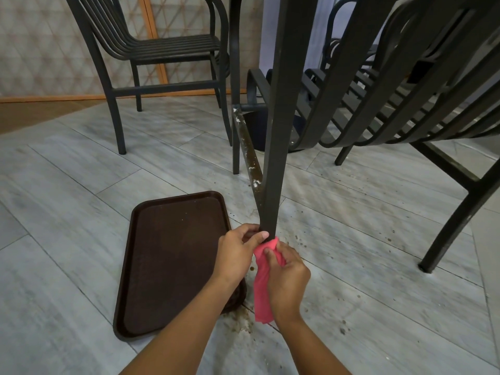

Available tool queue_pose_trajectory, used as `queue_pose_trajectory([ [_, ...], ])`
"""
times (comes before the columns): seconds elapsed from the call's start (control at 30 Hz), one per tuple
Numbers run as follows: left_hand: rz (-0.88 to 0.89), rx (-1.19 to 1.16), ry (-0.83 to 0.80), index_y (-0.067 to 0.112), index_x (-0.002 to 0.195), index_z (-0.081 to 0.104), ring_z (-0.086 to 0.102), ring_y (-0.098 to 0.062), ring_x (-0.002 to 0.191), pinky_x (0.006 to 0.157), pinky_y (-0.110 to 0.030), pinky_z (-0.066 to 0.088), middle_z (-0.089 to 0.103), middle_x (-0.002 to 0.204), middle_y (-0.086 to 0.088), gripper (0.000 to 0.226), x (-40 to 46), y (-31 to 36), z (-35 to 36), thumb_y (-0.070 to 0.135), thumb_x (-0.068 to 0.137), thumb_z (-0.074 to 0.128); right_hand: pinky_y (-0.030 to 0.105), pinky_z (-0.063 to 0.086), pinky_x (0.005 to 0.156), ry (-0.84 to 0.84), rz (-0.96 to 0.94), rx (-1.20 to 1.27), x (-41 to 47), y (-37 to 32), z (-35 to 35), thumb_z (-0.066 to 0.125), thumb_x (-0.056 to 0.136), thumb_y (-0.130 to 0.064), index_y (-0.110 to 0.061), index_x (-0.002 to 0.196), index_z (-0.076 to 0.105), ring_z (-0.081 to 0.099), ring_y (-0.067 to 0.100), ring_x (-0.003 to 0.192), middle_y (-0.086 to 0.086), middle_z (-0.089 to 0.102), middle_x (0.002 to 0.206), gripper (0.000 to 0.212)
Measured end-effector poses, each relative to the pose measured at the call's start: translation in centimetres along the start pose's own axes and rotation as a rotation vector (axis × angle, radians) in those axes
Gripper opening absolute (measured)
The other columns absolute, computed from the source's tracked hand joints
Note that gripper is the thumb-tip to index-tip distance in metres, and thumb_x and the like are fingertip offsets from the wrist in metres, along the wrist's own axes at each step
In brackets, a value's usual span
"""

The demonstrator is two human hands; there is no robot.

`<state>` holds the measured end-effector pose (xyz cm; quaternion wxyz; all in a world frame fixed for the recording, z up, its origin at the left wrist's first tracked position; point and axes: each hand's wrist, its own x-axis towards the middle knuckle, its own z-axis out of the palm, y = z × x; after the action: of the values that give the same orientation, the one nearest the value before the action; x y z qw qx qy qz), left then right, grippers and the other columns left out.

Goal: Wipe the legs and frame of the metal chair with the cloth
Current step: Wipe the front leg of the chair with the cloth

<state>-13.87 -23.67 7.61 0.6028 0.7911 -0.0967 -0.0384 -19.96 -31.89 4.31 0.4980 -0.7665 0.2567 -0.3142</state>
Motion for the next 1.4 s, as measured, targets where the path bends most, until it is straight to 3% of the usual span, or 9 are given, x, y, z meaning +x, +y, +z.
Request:
queue_pose_trajectory([
  [0.4,0.019,-0.022,-0.015,0.031,0.089,0.068,0.063,0.011,0.075,0.065,-0.003,0.046,0.067,0.074,0.020,0.009,-0.1,-0.2,-0.1,0.029,0.081,0.071,0.035,0.052,0.089,-0.043,0.041,-0.038,-1.0,1.9,0.3,0.067,0.084,-0.009,-0.005,0.106,0.068,0.065,0.016,0.092,0.006,0.070,0.101,0.023],
  [0.63,0.025,-0.038,-0.009,0.041,0.081,0.064,0.064,0.008,0.078,0.067,-0.006,0.048,0.068,0.074,0.021,0.013,-0.3,-0.2,0.1,0.031,0.081,0.071,0.021,0.049,0.082,-0.107,0.124,-0.015,-1.6,2.7,0.0,0.065,0.085,-0.010,-0.012,0.101,0.070,0.061,0.004,0.080,-0.007,0.066,0.088,0.017],
  [0.8,0.023,-0.029,-0.008,0.025,0.096,0.070,0.063,0.009,0.081,0.070,-0.005,0.047,0.069,0.081,0.018,0.016,-0.2,-0.5,0.2,0.032,0.081,0.070,0.005,0.046,0.065,-0.167,0.164,-0.029,-1.7,3.0,-0.5,0.065,0.085,-0.008,-0.034,0.075,0.065,0.059,-0.011,0.065,-0.028,0.057,0.059,0.027],
  [0.9,0.017,-0.017,-0.021,0.024,0.100,0.069,0.062,0.011,0.084,0.071,-0.004,0.047,0.069,0.085,0.019,0.022,-0.3,-0.4,0.1,0.035,0.082,0.069,-0.001,0.040,0.063,-0.189,0.223,-0.030,-1.3,3.2,-0.8,0.066,0.084,-0.011,-0.016,0.098,0.071,0.059,-0.008,0.071,-0.025,0.057,0.075,0.015],
  [1.03,-0.003,-0.013,-0.042,0.025,0.102,0.069,0.063,0.009,0.084,0.071,-0.005,0.048,0.070,0.088,0.017,0.024,-0.3,-0.5,0.0,0.034,0.080,0.070,0.001,0.039,0.070,-0.289,0.231,-0.053,-1.1,3.4,-1.7,0.066,0.085,-0.019,-0.013,0.118,0.063,0.052,-0.002,0.081,-0.007,0.064,0.106,0.033],
  [1.1,-0.023,-0.006,-0.040,0.026,0.103,0.068,0.063,0.007,0.084,0.071,-0.005,0.048,0.069,0.088,0.016,0.025,-0.3,-0.8,-0.1,0.034,0.079,0.072,0.008,0.040,0.082,-0.359,0.188,-0.078,-1.3,3.4,-2.1,0.065,0.085,-0.015,-0.012,0.124,0.058,0.051,0.001,0.091,-0.003,0.057,0.119,0.040],
  [1.2,-0.060,-0.007,-0.043,0.019,0.108,0.068,0.065,-0.002,0.088,0.078,-0.018,0.052,0.070,0.091,0.006,0.032,-0.3,-1.4,-0.4,0.033,0.079,0.072,-0.003,0.036,0.073,-0.374,0.090,-0.150,-1.7,3.5,-2.7,0.062,0.086,-0.006,-0.011,0.126,0.055,0.048,-0.004,0.088,-0.004,0.044,0.118,0.042],
  [1.3,-0.090,-0.005,-0.060,0.019,0.107,0.069,0.066,-0.009,0.091,0.085,-0.031,0.054,0.071,0.091,0.001,0.030,-0.4,-1.9,-0.9,0.035,0.081,0.069,0.001,0.040,0.071,-0.322,-0.147,-0.278,-2.3,2.8,-3.3,0.060,0.086,-0.004,-0.013,0.121,0.060,0.056,0.006,0.086,-0.001,0.049,0.116,0.036],
  [1.4,-0.091,0.001,-0.066,0.020,0.105,0.069,0.066,-0.008,0.090,0.085,-0.031,0.054,0.071,0.090,0.003,0.029,-0.3,-2.2,-1.2,0.037,0.081,0.068,0.010,0.048,0.065,-0.264,-0.400,-0.356,-2.3,2.3,-3.3,0.066,0.081,0.003,-0.009,0.115,0.064,0.061,0.014,0.084,0.006,0.056,0.116,0.036],
])
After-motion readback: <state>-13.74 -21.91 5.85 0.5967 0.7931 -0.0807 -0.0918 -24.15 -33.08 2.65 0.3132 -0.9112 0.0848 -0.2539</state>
